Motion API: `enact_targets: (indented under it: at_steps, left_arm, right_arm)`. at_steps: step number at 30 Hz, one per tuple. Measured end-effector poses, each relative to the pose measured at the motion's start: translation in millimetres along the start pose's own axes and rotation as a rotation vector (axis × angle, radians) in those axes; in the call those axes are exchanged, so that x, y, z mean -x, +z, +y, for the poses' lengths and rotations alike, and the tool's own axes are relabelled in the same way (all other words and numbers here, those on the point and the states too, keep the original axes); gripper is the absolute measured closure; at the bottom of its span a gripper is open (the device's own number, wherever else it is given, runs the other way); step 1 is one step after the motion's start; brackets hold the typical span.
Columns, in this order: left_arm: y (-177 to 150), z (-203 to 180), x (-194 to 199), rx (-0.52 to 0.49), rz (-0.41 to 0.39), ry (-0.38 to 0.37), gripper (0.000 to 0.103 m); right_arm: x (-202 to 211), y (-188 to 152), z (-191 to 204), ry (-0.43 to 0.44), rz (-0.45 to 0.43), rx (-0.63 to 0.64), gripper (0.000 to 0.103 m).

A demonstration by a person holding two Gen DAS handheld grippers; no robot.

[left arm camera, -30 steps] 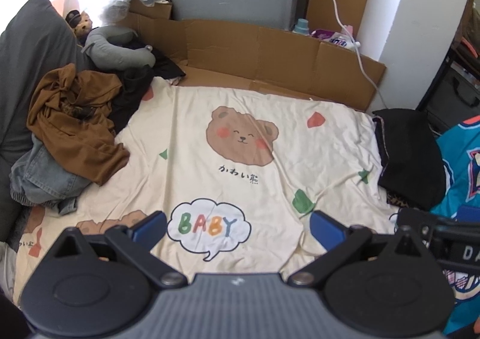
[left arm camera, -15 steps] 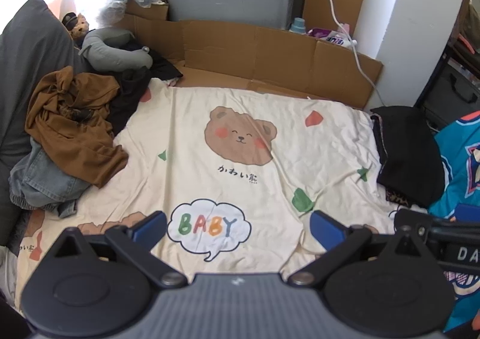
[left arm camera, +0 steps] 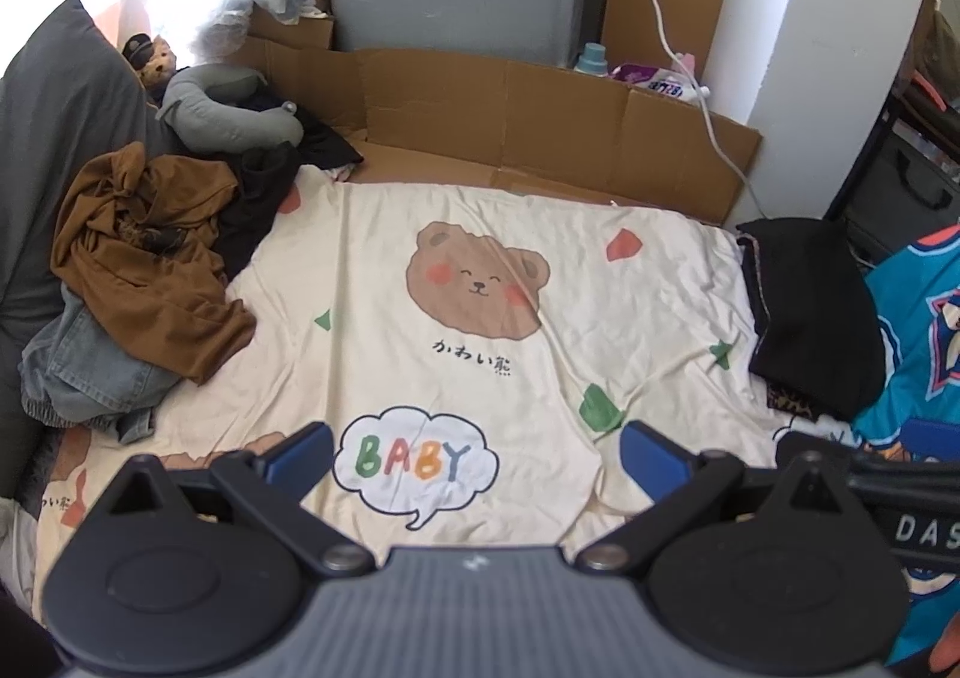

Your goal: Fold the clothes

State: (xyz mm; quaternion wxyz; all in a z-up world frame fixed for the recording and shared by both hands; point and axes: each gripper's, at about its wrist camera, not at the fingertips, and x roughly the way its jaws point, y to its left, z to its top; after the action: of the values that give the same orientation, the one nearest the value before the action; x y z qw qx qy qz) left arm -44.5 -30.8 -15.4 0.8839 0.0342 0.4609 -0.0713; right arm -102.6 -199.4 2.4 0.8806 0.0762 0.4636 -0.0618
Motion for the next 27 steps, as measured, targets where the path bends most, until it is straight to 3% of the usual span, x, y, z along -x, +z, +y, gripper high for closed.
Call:
enact_targets:
  at_steps: [27]
  left_arm:
    - [3.7, 4.6, -1.2, 0.005, -0.001, -0.008, 0.0]
  right_arm:
    - [-2.3, -1.0, 2.3, -0.004, 0.009, 0.004, 0.0]
